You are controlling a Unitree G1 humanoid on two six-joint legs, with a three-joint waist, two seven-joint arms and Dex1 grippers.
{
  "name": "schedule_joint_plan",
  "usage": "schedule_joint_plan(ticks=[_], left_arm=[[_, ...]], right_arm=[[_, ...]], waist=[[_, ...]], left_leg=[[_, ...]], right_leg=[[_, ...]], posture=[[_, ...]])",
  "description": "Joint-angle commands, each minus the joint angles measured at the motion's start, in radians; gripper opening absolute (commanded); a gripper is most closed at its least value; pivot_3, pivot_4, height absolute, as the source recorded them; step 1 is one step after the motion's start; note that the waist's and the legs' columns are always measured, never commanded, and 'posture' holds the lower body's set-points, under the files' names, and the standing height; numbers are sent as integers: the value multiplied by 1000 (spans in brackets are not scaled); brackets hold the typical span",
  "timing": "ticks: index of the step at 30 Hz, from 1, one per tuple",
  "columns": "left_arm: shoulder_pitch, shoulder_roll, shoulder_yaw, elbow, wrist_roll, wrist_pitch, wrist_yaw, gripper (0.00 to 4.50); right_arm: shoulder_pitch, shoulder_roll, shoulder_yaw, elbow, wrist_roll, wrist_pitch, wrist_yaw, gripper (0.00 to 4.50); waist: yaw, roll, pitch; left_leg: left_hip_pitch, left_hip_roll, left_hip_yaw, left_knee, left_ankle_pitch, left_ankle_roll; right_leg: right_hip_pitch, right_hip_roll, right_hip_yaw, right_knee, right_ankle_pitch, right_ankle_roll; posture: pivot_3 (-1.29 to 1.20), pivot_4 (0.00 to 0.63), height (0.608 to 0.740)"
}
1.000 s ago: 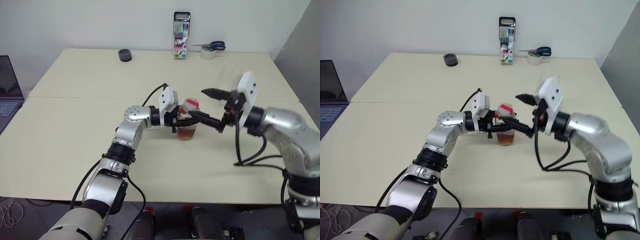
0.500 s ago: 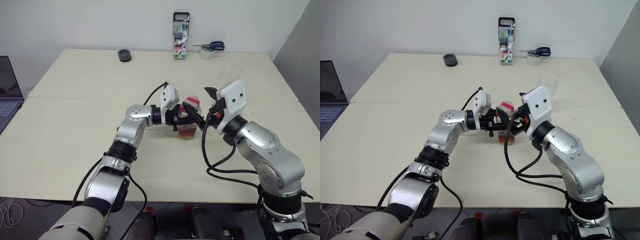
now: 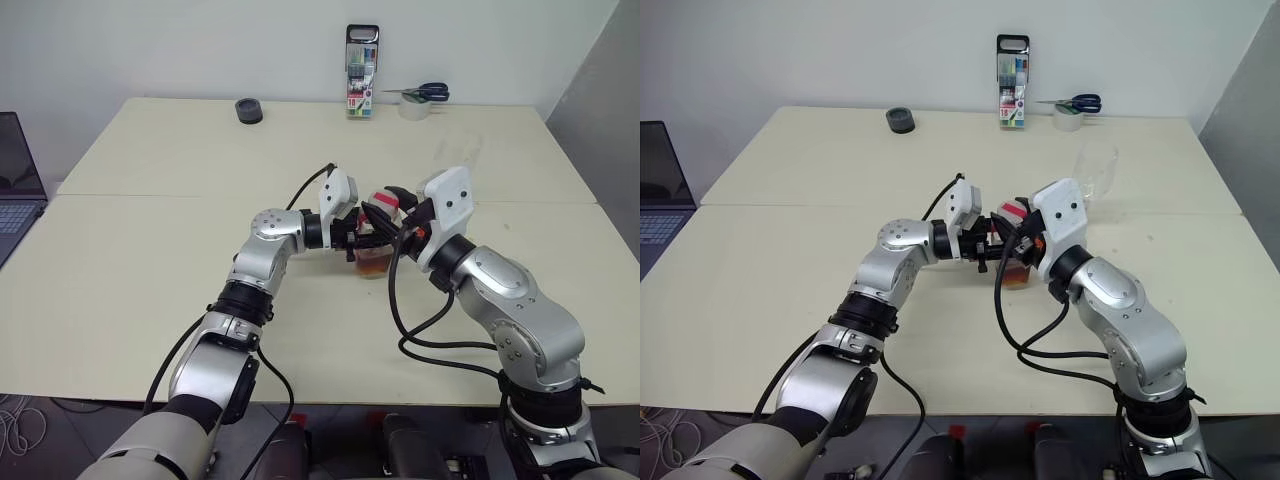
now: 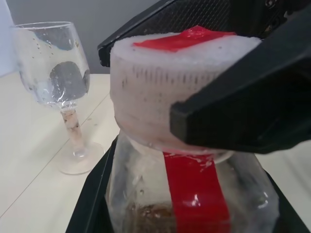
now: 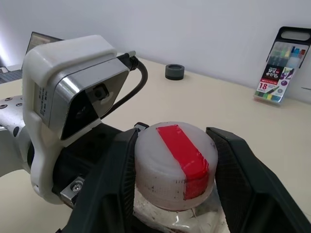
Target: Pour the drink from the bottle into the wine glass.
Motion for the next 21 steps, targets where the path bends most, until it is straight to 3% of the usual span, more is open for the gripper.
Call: schedule_joint_plan(ticks=[1,4,9,12,16,21], left_arm=[[-16,4,8,-42,-11,-7,-13,1766],[-22,5,6,-36,-12,-4,-23,1766],[-40,17,-11,-22,-12,-9,-97,1764],[-46,19,-7,-13,-12,-11,-110,1763],[-49,11,0,-3,0,-23,-83,1762],[-50,-1,18,14,6,-27,-37,1761]], right_arm=[[-8,-26,-32,-9,-16,-48,19,1880],[-32,-94,-31,31,20,-94,150,1880],[-210,-346,2,322,129,-219,703,1880],[-301,-380,31,450,149,-201,816,1880],[-321,-395,34,514,97,-233,829,1880],[-299,-420,-56,457,112,-204,752,3593]], waist=[[0,0,0],[0,0,0],[-2,0,0],[-11,0,0],[-14,0,0],[-9,0,0]], left_leg=[[0,0,0,0,0,0],[0,0,0,0,0,0],[1,0,1,0,-2,3],[1,1,1,0,-2,3],[1,1,0,-1,-2,3],[-1,-1,0,1,-1,3]], right_leg=[[0,0,0,0,0,0],[0,0,0,0,0,0],[1,0,0,-1,0,0],[1,1,0,-1,0,0],[1,1,0,-1,0,0],[0,-2,0,-1,0,0]], posture=[[0,150,740],[0,150,740],[0,150,740],[0,150,740],[0,150,740],[0,150,740]])
